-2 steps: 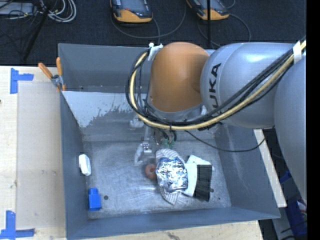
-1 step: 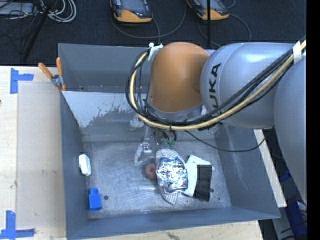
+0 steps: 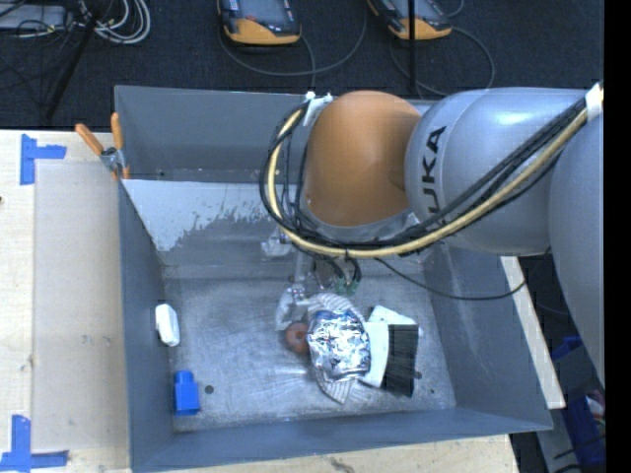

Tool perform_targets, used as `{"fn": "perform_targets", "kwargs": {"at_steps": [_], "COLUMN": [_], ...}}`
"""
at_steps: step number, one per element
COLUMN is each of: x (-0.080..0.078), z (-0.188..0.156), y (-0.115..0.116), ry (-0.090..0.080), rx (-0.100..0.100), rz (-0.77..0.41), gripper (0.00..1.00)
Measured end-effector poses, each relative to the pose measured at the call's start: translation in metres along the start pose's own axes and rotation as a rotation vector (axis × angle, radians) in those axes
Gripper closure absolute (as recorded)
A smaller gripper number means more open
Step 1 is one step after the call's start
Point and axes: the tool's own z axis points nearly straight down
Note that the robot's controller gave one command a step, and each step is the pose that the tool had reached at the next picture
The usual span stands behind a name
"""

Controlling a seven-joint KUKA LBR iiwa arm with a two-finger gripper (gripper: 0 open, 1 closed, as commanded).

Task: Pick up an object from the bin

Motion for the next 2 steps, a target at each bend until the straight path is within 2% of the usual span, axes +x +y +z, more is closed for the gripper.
{"fn": "perform_targets", "kwargs": {"at_steps": [1, 2], "x": [-0.008, -0.003], "z": [0.050, 0.109], "y": [-0.025, -0.053], "ry": [-0.001, 0.024], "rx": [0.004, -0.016], "rz": [-0.091, 0.106], "gripper": [0.00, 1.00]}}
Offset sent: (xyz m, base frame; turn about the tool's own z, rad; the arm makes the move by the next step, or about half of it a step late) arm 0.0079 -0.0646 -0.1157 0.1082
